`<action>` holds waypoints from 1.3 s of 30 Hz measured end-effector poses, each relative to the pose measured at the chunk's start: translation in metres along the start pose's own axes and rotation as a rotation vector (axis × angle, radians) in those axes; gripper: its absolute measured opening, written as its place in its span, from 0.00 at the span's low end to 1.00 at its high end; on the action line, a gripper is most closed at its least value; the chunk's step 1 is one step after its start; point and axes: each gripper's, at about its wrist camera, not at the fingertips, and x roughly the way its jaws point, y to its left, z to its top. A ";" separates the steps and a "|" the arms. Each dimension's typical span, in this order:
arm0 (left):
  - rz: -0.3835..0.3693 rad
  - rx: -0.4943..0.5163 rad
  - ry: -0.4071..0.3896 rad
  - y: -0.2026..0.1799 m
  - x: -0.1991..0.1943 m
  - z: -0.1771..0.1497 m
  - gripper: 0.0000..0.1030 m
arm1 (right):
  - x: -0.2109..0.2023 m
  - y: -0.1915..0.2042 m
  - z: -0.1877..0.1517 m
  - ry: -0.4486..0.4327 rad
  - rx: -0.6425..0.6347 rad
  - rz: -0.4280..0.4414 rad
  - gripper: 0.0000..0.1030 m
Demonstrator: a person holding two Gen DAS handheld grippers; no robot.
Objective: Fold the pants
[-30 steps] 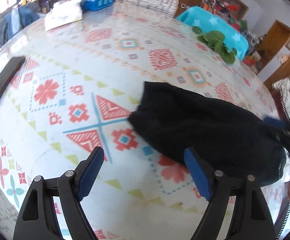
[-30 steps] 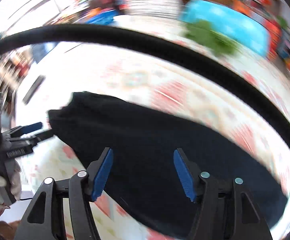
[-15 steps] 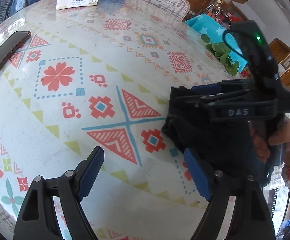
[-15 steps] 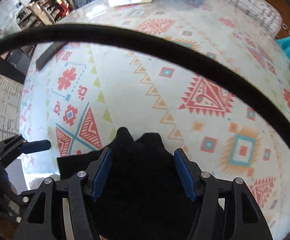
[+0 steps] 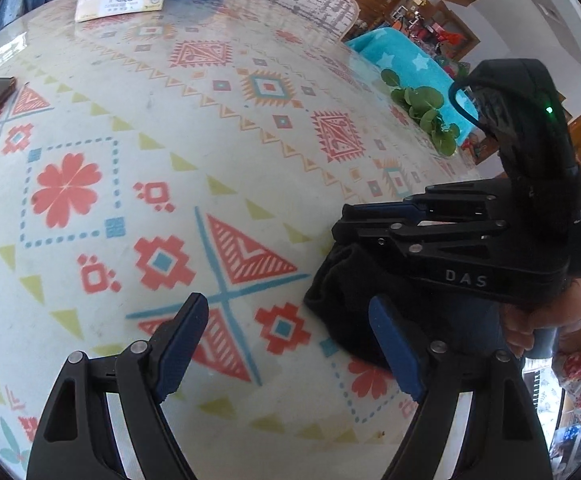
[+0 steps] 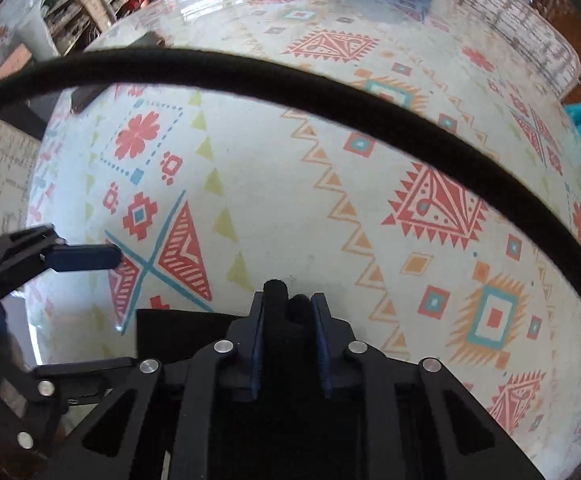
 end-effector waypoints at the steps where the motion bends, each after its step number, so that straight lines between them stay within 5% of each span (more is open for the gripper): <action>1: -0.008 0.009 0.002 -0.002 0.002 0.002 0.80 | -0.004 -0.004 0.000 -0.010 0.024 0.015 0.20; 12: -0.156 0.063 0.032 -0.031 0.025 0.017 0.80 | -0.017 -0.022 -0.002 -0.011 0.102 -0.001 0.20; 20: -0.229 0.018 0.016 -0.018 0.014 0.023 0.80 | -0.016 -0.040 0.000 0.005 0.176 -0.018 0.20; 35: -0.231 0.114 0.055 -0.044 0.048 0.028 0.80 | -0.058 -0.043 -0.016 -0.059 0.202 0.113 0.20; 36: -0.243 0.109 0.077 -0.045 0.051 0.029 0.78 | -0.061 -0.044 -0.018 -0.065 0.204 0.119 0.20; 38: -0.287 0.094 0.116 -0.046 0.055 0.030 0.41 | -0.066 -0.046 -0.021 -0.074 0.214 0.115 0.20; 39: -0.300 0.094 0.131 -0.049 0.054 0.030 0.37 | -0.068 -0.048 -0.023 -0.079 0.219 0.113 0.20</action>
